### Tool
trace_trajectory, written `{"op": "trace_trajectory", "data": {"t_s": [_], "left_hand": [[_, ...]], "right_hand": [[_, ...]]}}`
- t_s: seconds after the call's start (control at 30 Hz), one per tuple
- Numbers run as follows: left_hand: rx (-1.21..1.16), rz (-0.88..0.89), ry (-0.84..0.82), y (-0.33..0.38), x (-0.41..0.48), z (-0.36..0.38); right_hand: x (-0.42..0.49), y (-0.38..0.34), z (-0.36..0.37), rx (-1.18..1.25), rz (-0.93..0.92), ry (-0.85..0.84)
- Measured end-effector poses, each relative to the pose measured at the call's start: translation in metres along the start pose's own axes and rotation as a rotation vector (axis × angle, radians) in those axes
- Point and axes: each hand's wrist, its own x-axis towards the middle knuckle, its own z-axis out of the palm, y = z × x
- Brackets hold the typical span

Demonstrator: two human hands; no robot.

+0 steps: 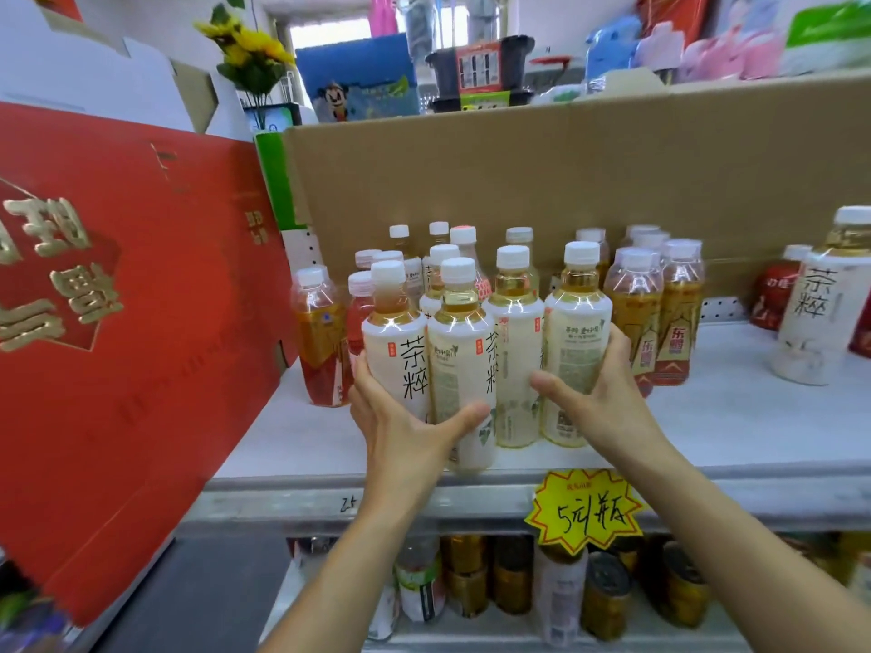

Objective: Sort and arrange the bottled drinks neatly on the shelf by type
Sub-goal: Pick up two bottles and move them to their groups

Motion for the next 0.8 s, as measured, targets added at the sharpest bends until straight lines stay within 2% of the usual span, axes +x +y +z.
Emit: {"op": "trace_trajectory", "data": {"t_s": [0.37,0.63,0.8], "left_hand": [[0.061,0.048,0.059,0.004,0.002,0.048],[0.094,0.035,0.096,0.006,0.002,0.055],[0.096,0.028,0.073,0.010,-0.001,0.054]], "right_hand": [[0.012,0.005,-0.004,-0.052,0.019,-0.009],[0.008,-0.001,-0.005,-0.006,0.063,-0.082],[0.002,-0.008,-0.001,-0.023,0.066,-0.056]]}}
